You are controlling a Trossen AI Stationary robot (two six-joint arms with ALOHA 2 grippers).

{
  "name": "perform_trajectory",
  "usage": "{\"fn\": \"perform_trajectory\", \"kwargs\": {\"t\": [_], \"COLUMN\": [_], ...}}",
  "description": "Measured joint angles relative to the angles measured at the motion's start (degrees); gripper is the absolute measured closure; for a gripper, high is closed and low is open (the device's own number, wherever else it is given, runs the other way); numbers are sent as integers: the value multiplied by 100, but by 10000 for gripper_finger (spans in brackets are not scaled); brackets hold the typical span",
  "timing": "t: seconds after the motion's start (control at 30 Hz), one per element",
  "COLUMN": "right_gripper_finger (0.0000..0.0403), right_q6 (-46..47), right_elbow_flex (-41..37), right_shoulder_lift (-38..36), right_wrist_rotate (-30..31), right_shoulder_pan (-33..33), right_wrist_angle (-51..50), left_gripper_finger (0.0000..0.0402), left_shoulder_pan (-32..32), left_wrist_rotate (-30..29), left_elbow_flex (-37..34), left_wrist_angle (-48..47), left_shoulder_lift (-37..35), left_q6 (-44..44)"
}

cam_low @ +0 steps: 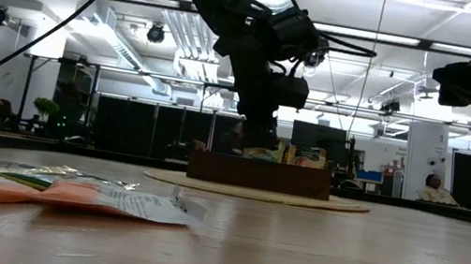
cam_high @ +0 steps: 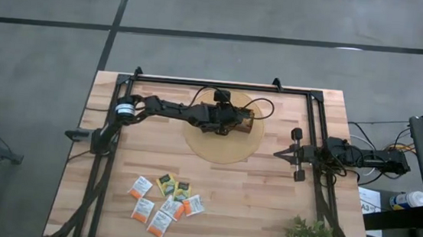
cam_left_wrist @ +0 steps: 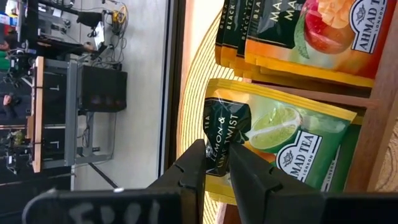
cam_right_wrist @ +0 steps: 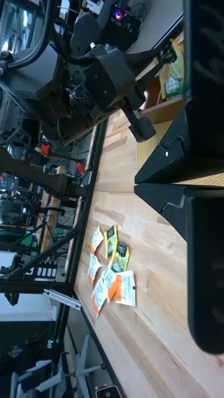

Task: Pick & Place Tea
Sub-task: Put the top green tea bag into the middle section of wooden organizer

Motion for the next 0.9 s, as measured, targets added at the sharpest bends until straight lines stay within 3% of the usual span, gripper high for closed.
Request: {"fn": "perform_trajectory", "kwargs": {"t": [0.9], "right_gripper_finger": [394], "right_q6": [0], "right_elbow_flex": [0], "right_shoulder_lift": [0], "right_wrist_rotate": [0], "right_shoulder_pan": [2], "right_wrist_angle": [-1], "left_gripper_finger": [337], "left_shoulder_pan": [0], "left_wrist_rotate": [22], "left_elbow_flex": [149], "left_wrist_angle": [-232], "left_shoulder_lift": [-10], "left_q6": [-111]}}
